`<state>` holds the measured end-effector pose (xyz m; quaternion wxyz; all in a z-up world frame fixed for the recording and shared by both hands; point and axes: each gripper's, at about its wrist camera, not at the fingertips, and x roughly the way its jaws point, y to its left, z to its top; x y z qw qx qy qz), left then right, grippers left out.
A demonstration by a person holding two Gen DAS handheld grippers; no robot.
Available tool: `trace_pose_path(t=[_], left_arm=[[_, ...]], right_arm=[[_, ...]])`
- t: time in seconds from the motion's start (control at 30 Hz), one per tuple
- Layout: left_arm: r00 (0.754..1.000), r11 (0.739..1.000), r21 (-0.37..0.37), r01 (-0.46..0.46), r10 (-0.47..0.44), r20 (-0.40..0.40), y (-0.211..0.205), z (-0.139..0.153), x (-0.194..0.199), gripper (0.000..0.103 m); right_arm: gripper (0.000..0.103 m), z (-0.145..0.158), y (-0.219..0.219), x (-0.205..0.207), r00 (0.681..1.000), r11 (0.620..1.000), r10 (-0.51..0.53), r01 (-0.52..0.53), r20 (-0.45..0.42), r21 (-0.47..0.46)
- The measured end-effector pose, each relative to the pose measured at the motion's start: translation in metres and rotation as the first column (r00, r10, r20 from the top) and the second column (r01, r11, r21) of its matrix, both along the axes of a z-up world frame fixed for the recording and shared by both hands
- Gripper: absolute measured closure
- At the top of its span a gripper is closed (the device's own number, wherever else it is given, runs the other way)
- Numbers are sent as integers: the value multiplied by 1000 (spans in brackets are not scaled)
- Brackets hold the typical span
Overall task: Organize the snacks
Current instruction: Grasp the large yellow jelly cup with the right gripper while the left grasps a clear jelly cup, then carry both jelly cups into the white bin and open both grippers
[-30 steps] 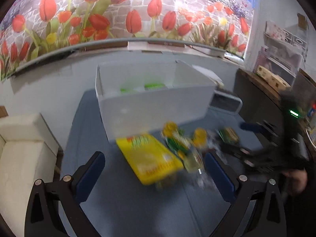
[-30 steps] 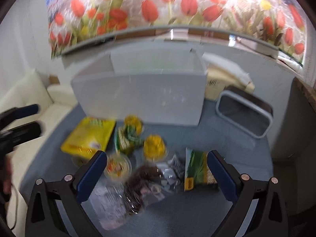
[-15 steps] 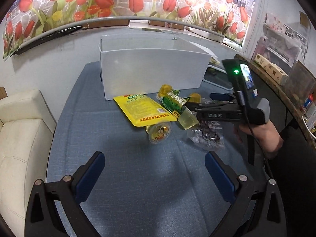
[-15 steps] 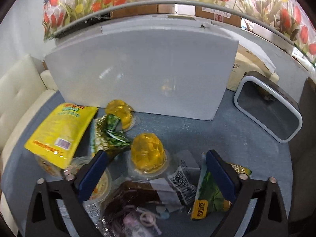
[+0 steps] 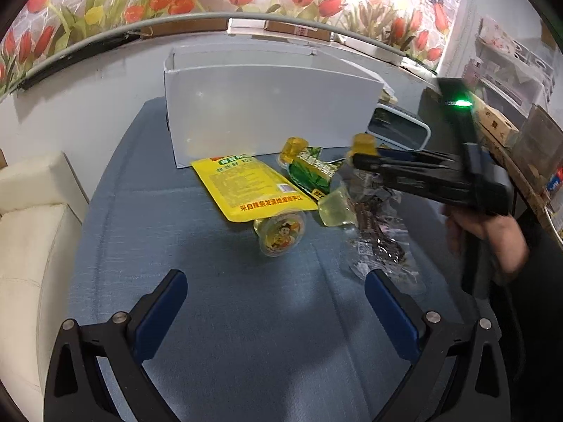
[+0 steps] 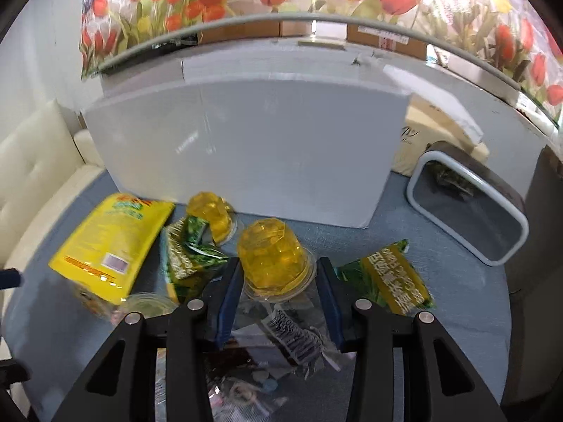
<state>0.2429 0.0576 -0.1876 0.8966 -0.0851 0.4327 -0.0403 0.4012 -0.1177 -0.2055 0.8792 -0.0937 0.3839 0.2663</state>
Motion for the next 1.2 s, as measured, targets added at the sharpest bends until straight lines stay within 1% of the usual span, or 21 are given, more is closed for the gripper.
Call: trace_pose_path(t=[0.13,0.23,0.27,0.43,0.5,0.53,0.57,0.6,0.63,0.7,0.77,0.93,1.03,1.2], left_arm=[[999,999,-24,-22,21,-30,1,-13,21,0],[998,999,-24,-41,40,-56,-1,-25,36,0],[997,999,-17,-47,46,-62,-3,-29,41,0],[996,997,6,-74,75,-55,-9,-40,57,1],[995,996,-13,-87,86,-48,-10,-42,63,3],[994,995,-26,-97,96,-48,-8,-44,65,16],[993,994,-16,-109,108,-40,-8,-42,66,33],[994,994,-21,-104,103,-40,-8,-41,66,44],[994,994,-33,-103,101,-49,-7,-41,66,52],[993,994,-42,-104,102,-60,-6,-40,63,52],[995,995,-63,-80,76,-59,-5,-40,55,52],[998,995,-89,-53,49,-48,-6,-34,28,52],[999,996,-82,-39,38,-10,-5,-20,7,52],[996,998,-64,-22,27,80,0,19,-14,52]], right_arm=[[57,22,-17,-25,1000,999,0,-1,17,54],[57,39,-31,-55,1000,994,2,-5,30,109],[57,40,-32,-63,999,992,1,-5,34,124],[57,54,-48,-96,998,986,-6,-5,62,167],[57,62,-52,-99,998,984,-8,-4,62,179],[57,64,-53,-104,998,983,-7,-6,68,185],[57,65,-54,-108,998,982,-5,-8,69,187],[57,64,-55,-110,998,983,-5,-8,70,184],[57,64,-55,-113,997,983,-8,-5,71,183],[57,61,-56,-116,998,983,-5,-7,65,185],[57,58,-55,-118,998,982,-5,-7,64,187],[57,51,-47,-124,999,980,17,-26,49,196],[57,48,-38,-128,998,979,35,-43,42,198],[57,51,-25,-130,997,976,63,-72,53,203]])
